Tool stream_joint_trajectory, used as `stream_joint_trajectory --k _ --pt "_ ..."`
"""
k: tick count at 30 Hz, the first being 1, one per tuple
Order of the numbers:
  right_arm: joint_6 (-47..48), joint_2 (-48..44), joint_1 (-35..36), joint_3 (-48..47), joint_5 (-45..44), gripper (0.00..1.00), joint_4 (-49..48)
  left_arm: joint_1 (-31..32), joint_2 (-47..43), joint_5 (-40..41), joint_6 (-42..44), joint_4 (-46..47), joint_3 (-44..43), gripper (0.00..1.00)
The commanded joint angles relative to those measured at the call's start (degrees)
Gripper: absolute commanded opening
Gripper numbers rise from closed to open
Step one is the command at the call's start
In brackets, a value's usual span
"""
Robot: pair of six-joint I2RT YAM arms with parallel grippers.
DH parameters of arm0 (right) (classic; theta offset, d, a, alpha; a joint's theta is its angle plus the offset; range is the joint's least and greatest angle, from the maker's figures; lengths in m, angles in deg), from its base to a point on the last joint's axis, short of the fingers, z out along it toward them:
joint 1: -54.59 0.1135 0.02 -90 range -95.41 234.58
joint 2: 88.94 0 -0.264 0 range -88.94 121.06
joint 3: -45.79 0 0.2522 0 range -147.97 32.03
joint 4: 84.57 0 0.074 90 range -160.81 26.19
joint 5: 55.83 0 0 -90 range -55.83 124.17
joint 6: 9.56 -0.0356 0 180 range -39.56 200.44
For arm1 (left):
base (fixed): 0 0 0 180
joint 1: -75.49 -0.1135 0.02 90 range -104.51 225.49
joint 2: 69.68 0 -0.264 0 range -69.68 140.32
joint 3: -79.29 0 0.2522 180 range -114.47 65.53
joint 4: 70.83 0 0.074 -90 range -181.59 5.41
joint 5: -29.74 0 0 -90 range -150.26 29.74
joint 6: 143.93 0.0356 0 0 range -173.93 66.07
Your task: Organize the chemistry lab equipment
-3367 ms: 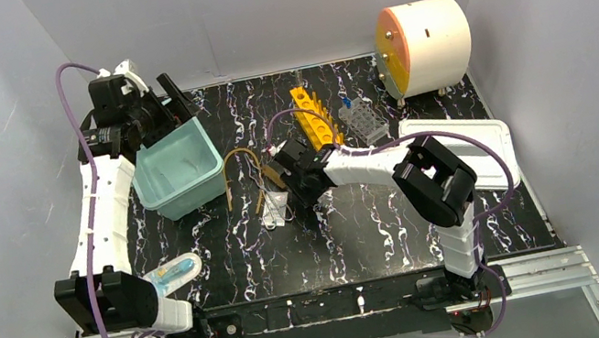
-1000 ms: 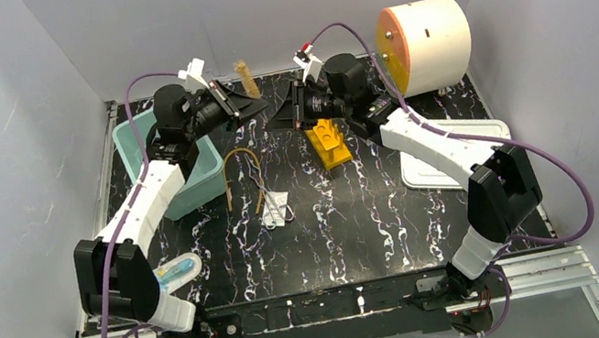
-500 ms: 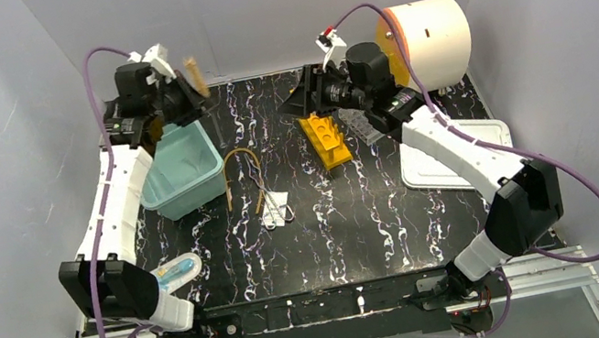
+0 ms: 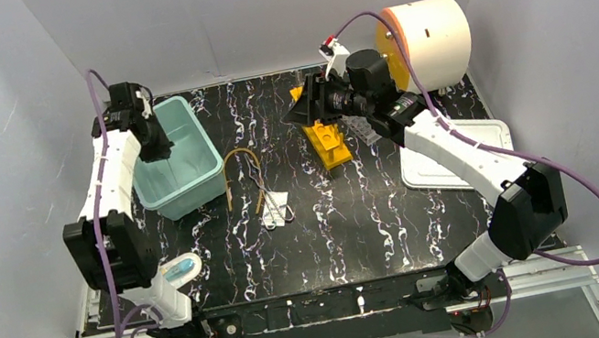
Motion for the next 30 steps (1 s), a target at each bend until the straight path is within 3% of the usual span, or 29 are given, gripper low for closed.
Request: stream_joint_trajectory --k 1,6,20,30 --pt "1.30 -1.47 -0.31 -0.40 -0.72 0.64 -1.62 -1.42 4.27 5.03 1.84 -2.83 -1.04 0.00" --pt "1.75 -2.38 -0.26 0.09 -1.24 0.64 -1.51 -2.22 7.54 9.86 2.43 -1.13 2.90 0.00" --pt "2.87 -2.29 -0.26 0.51 -2.53 0.65 -2.20 -2.88 15.53 19.87 0.57 2.10 1.82 0.01" --pt "5.38 0.27 -0.26 -1.67 -3.79 0.64 0.36 -2.90 16.16 20.98 -0.02 -1.85 -5.34 0.31"
